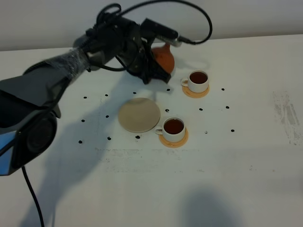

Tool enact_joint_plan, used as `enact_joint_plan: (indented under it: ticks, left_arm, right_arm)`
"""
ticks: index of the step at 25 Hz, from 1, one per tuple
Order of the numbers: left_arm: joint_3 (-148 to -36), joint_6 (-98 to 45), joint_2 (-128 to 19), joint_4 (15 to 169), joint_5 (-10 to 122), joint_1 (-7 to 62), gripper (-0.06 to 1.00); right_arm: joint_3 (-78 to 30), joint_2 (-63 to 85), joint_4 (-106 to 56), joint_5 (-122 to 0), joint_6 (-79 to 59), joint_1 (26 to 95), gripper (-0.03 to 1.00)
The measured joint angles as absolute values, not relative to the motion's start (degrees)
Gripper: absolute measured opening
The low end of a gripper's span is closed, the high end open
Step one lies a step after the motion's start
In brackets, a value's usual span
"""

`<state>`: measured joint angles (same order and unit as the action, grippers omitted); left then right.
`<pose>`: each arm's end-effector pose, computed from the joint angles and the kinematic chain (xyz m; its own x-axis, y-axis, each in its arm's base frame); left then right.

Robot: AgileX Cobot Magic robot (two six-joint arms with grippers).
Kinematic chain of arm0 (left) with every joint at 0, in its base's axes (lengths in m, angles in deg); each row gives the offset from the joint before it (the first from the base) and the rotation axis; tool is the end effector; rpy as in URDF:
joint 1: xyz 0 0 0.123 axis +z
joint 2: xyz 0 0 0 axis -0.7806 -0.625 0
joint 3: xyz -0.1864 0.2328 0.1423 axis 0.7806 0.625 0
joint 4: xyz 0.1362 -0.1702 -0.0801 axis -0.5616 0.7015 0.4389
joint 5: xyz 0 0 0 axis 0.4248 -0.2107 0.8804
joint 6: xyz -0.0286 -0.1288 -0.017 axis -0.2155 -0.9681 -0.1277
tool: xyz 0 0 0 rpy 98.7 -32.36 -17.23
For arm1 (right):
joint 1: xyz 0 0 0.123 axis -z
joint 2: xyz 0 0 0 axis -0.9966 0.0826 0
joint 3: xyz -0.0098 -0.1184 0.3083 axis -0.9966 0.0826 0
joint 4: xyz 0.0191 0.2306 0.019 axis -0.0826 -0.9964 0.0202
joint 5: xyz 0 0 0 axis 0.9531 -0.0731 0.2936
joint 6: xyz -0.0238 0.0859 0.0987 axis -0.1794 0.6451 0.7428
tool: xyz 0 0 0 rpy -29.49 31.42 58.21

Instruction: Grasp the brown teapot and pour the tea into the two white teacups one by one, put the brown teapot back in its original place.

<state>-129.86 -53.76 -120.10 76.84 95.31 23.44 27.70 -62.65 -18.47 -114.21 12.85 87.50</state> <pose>0.5038 -0.2636 0.1531 -0.6949 0.5153 -0.5016 0.5543 0.8282 0.0829 -0.0324 0.0041 0.2443 -0.4721 0.0299 -0.8811 0.0256 0.9995 0.0202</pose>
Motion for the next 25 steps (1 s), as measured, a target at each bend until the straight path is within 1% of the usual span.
enact_joint_plan:
  ticks: [9, 17, 25]
  left_arm:
    - [-130.58, -53.81, -121.61, 77.73, 95.92, 23.44, 0.10]
    - [-139.49, -51.58, -121.54, 75.81, 102.36, 23.00, 0.10]
    - [-140.03, -49.35, -118.66, 74.98, 103.00, 21.83, 0.10]
  right_arm:
    - [27.70, -62.65, -18.50, -114.17, 12.85, 87.50, 0.45]
    - [27.70, -62.65, -18.50, -114.15, 12.85, 87.50, 0.45]
    - [27.70, -62.65, -18.50, -114.15, 12.85, 87.50, 0.45]
